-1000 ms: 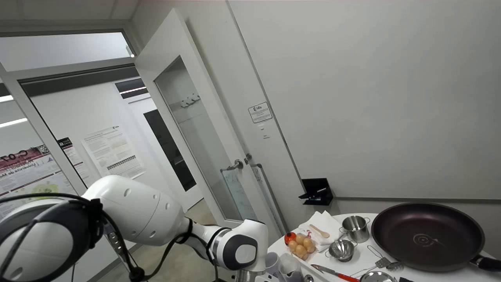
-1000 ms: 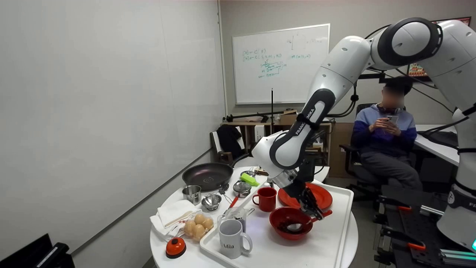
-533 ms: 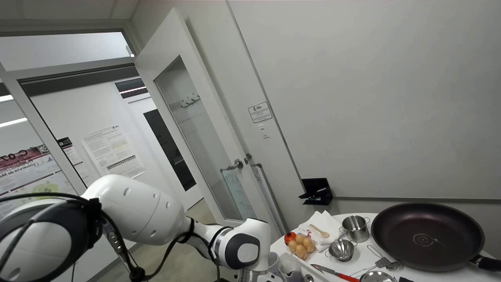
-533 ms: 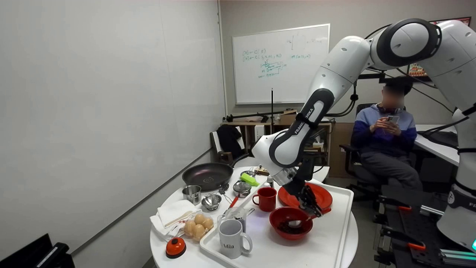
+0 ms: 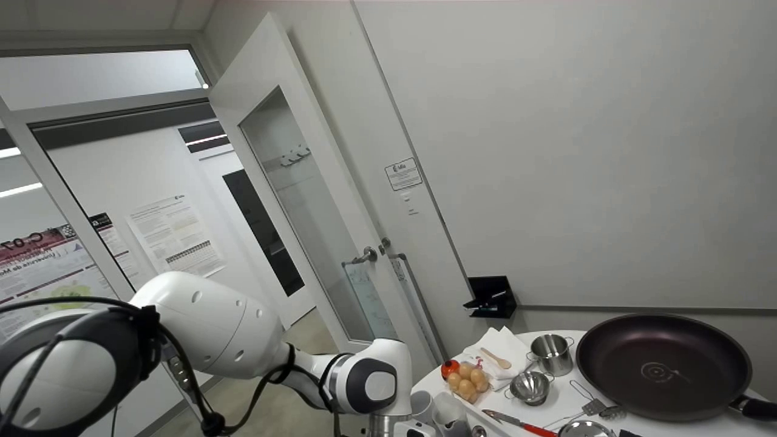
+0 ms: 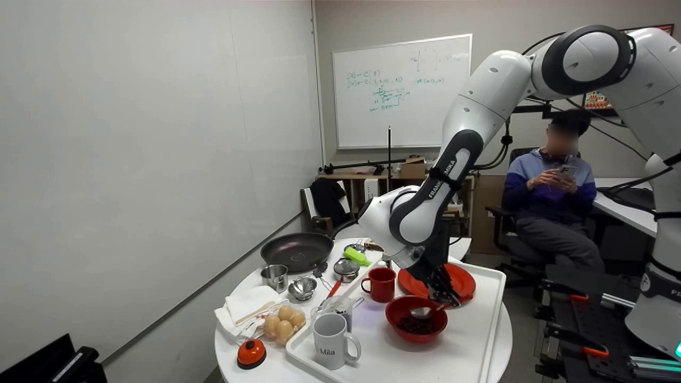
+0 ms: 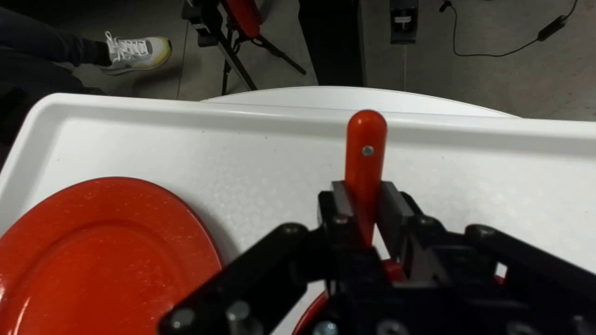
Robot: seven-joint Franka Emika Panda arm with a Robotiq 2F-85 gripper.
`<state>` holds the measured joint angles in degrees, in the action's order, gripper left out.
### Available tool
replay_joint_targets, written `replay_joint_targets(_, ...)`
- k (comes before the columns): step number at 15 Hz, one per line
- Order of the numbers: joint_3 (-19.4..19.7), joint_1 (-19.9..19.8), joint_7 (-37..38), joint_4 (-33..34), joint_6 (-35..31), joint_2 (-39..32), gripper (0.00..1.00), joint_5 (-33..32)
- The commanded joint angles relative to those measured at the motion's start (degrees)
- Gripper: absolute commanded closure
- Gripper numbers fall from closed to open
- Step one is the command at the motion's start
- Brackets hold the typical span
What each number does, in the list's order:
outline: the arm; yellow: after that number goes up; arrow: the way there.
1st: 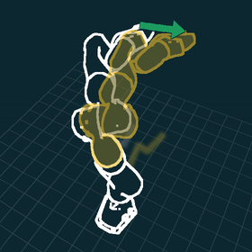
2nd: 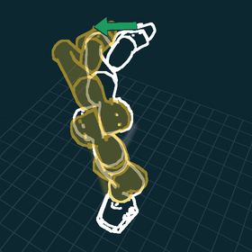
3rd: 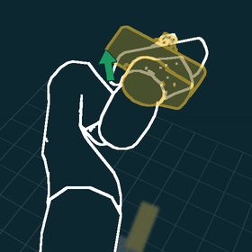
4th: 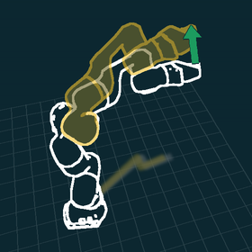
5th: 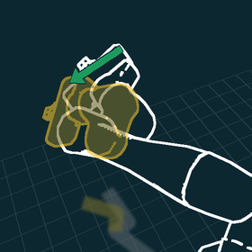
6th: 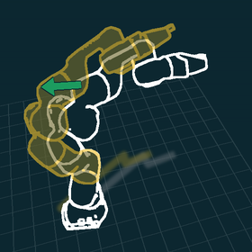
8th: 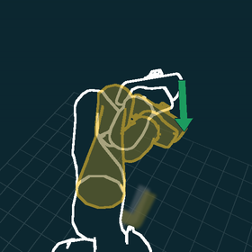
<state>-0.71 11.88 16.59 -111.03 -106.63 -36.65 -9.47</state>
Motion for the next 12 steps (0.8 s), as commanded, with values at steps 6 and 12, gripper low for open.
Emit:
replay_joint_targets(6,-0.01,1.7,1.61,-0.12,1.23,-1.14,0.95,-3.08)
replay_joint_targets(12,-2.01,2.16,-0.21,-1.28,0.45,0.06,0.95,-2.38)
